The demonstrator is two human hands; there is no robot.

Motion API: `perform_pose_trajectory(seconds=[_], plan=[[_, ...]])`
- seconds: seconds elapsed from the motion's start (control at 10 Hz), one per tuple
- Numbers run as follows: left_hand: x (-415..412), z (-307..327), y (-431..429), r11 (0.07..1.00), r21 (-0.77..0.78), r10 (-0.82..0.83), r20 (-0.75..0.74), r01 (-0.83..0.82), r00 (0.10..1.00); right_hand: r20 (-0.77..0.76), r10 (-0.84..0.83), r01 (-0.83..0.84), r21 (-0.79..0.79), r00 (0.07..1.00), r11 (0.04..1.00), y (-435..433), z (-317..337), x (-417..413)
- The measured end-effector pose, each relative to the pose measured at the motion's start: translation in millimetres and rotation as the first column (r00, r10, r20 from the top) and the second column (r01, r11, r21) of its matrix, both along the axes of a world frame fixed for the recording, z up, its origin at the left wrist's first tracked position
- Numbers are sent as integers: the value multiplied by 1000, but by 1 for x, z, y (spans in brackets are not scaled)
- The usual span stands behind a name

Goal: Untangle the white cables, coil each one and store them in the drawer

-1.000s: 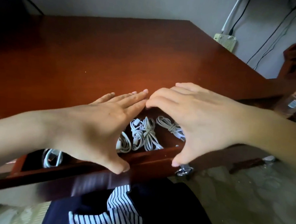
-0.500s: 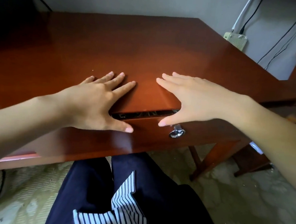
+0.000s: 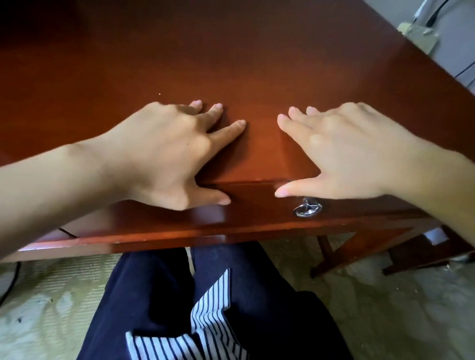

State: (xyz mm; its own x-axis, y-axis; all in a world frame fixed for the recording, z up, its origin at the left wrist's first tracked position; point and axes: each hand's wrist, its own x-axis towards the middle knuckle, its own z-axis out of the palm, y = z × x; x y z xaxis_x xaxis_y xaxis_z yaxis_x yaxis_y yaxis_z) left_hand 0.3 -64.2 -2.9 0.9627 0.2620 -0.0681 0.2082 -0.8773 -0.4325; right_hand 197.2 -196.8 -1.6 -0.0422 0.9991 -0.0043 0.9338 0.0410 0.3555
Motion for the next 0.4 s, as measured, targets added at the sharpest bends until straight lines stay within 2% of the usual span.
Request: perform_pose_trajectory(seconds=[0.1, 0.2, 0.3, 0.4], plan=[[3, 3, -4, 1000, -15, 13, -38, -13, 999, -6, -3, 2, -22, 1000, 1000, -1, 0, 0], [2, 6, -8, 999, -35, 22, 16, -21, 1000, -56, -25, 23, -44, 998, 999, -3, 9, -5], [9, 29, -10, 976, -172, 118, -74, -130, 990, -68, -107, 100, -100, 992, 990, 1, 23, -11], [12, 49, 1, 950, -248, 177, -69, -189, 982, -200, -90, 86, -31, 976, 996, 5, 37, -14]])
